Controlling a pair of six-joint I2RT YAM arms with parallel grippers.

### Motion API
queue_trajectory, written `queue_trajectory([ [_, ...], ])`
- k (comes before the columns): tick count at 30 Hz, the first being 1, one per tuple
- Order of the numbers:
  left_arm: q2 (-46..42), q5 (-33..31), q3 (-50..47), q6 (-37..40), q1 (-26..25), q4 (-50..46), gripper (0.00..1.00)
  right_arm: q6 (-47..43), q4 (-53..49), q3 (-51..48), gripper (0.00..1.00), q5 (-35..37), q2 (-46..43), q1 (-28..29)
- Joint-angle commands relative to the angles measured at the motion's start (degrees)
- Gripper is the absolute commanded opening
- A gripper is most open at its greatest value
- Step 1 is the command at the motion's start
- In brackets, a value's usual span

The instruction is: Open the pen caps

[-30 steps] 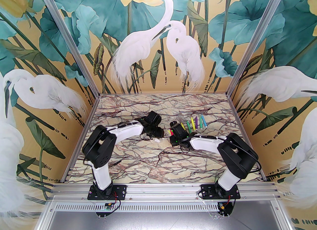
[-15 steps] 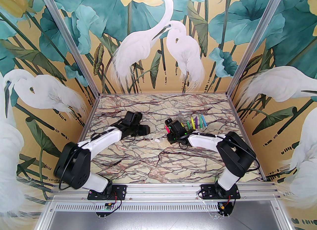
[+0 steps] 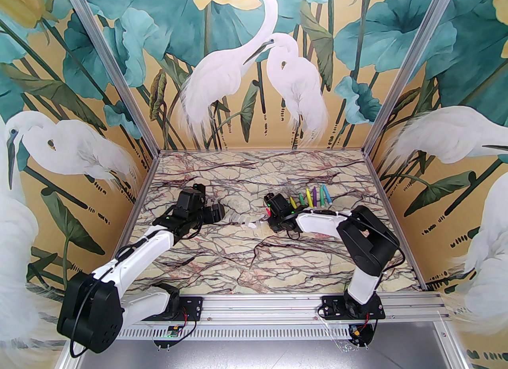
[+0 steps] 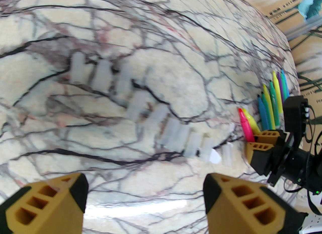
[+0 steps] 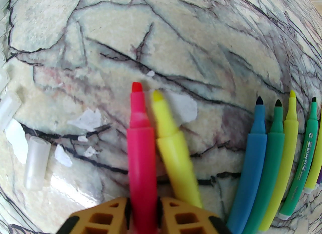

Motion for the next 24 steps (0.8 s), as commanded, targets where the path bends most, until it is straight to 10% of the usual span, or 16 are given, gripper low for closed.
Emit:
queue_trajectory([
  [1, -0.9, -3.9, -0.6, 1.3, 0.3, -0.1, 0.81, 0.7, -1.7, 1.2, 0.28, 1.8, 1.7, -0.2],
  [24, -1.3, -16.7, -4.3, 16.2, 3.7, 15.4, 1.00, -3.2, 1.6, -2.3, 0.61, 7.4, -21.1, -3.7],
])
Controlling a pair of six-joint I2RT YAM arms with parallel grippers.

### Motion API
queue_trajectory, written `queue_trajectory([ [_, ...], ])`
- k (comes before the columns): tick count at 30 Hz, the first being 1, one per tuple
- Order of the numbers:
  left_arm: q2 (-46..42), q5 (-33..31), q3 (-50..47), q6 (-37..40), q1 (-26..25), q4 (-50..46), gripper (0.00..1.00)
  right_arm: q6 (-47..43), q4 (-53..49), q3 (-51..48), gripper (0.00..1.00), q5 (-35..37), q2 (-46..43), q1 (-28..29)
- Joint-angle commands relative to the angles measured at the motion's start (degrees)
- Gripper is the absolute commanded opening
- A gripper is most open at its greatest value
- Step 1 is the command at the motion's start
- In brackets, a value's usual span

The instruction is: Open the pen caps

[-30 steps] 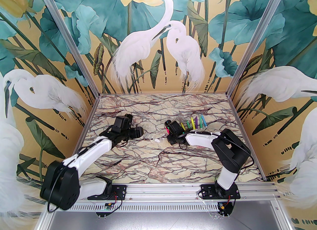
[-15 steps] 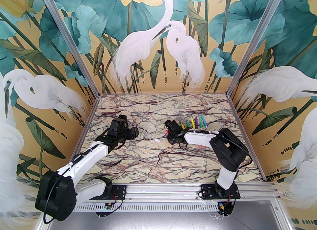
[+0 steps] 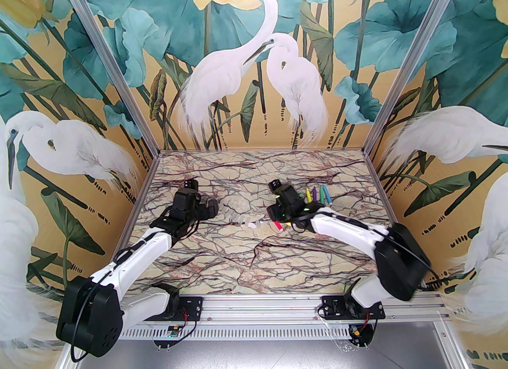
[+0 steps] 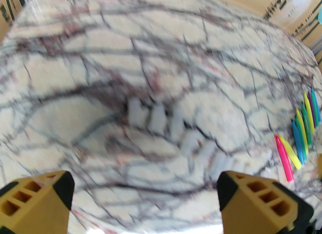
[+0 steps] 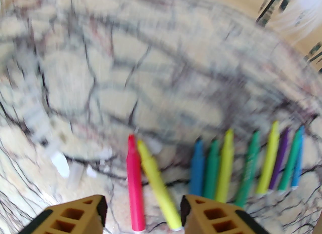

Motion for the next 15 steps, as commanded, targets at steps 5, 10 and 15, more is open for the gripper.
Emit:
queue_trajectory([
  [5, 1.0, -6.2, -5.4, 7.2, 3.4, 13.8, 1.00, -4.2, 9.5, -8.3, 0.89, 7.8, -10.3, -8.2],
  [10, 3.2, -5.6, -11.2, 9.8, 5.2, 28.9, 1.00, -4.4, 17.8, -16.1, 0.99, 7.9, -16.9, -17.9],
  [15, 7.0, -1.1, -14.7, 10.2, 8.0, 41.6, 1.00, -2.7, 31.5, -26.1, 0.99, 11.5, -21.2, -27.9],
])
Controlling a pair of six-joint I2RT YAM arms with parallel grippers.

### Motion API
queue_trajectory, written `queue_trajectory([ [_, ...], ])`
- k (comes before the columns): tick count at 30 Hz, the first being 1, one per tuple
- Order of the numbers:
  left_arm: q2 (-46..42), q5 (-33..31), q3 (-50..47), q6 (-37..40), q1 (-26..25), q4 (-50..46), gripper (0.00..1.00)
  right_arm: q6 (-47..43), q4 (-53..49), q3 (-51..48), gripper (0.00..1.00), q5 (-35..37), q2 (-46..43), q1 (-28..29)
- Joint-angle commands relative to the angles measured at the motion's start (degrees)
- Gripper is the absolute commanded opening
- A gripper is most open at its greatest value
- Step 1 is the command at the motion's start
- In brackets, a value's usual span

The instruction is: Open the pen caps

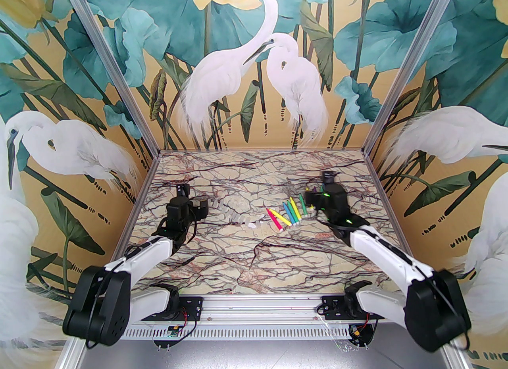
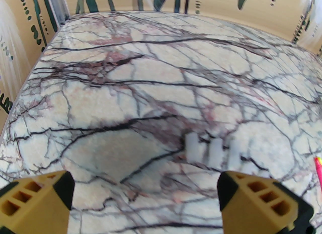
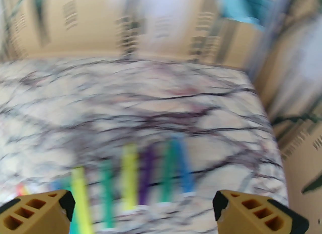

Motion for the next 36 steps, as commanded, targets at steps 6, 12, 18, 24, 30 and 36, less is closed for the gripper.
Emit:
queue_trajectory([
  [6, 8.2, 3.8, -1.5, 5.2, 2.4, 23.9, 1.00, 2.7, 21.7, -11.3, 0.99, 5.0, -0.9, -9.5],
  [12, 12.7, 6.3, -2.2, 6.1, 4.0, 30.6, 1.00, 0.4, 40.4, -17.5, 0.99, 4.9, 7.3, -10.7],
  [18, 15.3, 7.7, -4.2, 4.0, 6.1, 36.7, 1.00, -1.1, 50.7, -17.2, 0.99, 3.2, 16.6, -11.5],
  [24, 18.1, 11.7, -5.0, 5.0, 6.7, 40.6, 1.00, -4.8, 56.2, -14.8, 0.99, -3.5, 25.6, -11.1],
  [30, 17.9, 10.4, -2.8, 2.4, 8.3, 36.0, 1.00, -1.9, 47.0, -11.8, 0.99, -6.9, 23.8, -13.6],
  [36, 17.7, 11.6, -2.6, 1.5, 9.1, 35.4, 1.00, -2.0, 46.9, -11.8, 0.99, -7.0, 23.6, -13.8],
])
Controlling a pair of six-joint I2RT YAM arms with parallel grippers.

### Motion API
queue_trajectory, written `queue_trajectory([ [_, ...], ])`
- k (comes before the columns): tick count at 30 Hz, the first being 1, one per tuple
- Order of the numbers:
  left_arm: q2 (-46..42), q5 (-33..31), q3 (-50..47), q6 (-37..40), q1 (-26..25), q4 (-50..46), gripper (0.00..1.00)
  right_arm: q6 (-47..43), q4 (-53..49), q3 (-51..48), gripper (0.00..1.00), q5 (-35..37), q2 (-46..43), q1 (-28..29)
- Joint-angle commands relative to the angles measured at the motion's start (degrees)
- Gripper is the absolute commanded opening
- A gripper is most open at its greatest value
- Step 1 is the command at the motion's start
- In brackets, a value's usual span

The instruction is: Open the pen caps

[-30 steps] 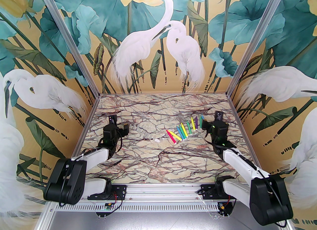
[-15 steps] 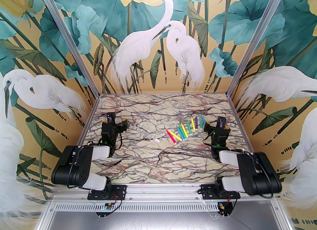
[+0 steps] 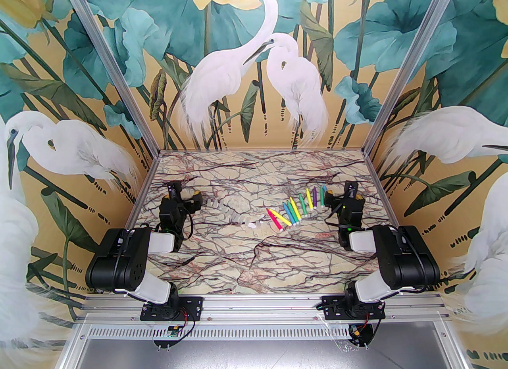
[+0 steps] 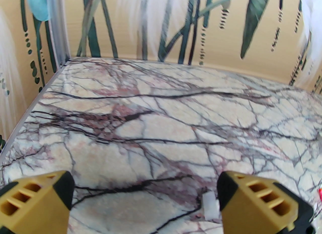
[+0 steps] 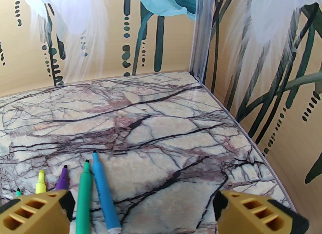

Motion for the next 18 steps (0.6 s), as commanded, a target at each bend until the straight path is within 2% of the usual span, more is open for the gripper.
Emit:
queue_trajectory([
  [1, 0.5, 1.6, 0.8, -1.1, 0.2, -0.9, 1.00, 0.7, -0.5, 0.7, 0.99, -1.3, -0.5, 0.0],
  [18, 0.4, 1.6, 0.7, -1.0, 0.3, -0.8, 1.00, 0.6, -0.8, 1.1, 0.99, -2.2, -0.5, 0.0],
])
